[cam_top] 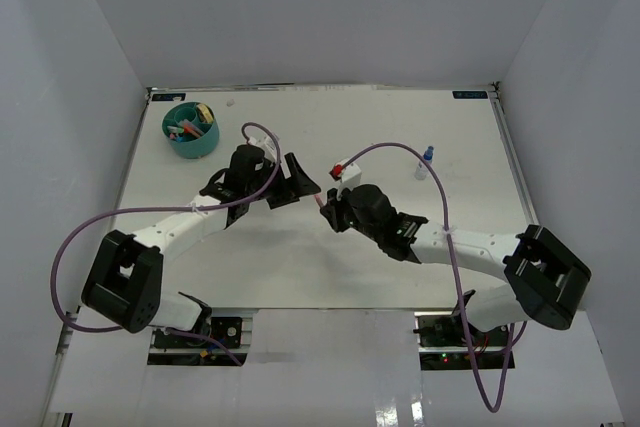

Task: Sort the stationery into containers
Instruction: Pick up the pen from the center of the board.

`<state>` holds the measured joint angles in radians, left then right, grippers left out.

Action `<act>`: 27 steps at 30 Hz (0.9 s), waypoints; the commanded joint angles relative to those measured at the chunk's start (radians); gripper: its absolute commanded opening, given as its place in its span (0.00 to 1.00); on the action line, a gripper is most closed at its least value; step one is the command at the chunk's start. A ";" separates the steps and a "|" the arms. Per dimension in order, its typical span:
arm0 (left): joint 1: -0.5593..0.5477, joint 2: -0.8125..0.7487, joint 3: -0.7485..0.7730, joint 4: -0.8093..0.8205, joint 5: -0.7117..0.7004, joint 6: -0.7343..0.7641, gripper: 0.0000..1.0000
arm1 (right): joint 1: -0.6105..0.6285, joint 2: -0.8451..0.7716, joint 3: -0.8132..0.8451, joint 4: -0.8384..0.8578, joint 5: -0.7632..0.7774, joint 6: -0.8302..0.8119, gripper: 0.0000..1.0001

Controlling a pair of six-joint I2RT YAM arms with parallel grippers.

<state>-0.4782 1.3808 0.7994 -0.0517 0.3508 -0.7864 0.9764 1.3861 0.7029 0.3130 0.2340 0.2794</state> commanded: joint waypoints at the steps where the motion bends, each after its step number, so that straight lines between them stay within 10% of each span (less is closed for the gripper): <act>1: -0.037 -0.006 0.049 0.044 -0.021 -0.030 0.86 | 0.002 -0.024 -0.017 0.109 -0.019 -0.008 0.12; 19: -0.092 0.014 0.063 0.082 -0.019 -0.014 0.30 | 0.002 -0.036 -0.031 0.138 -0.024 0.023 0.17; 27: -0.092 0.004 0.077 0.075 -0.061 0.038 0.13 | 0.002 -0.042 -0.028 0.115 -0.004 0.011 0.49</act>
<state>-0.5648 1.4029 0.8352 0.0090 0.3069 -0.7822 0.9760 1.3731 0.6712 0.3939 0.2165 0.3019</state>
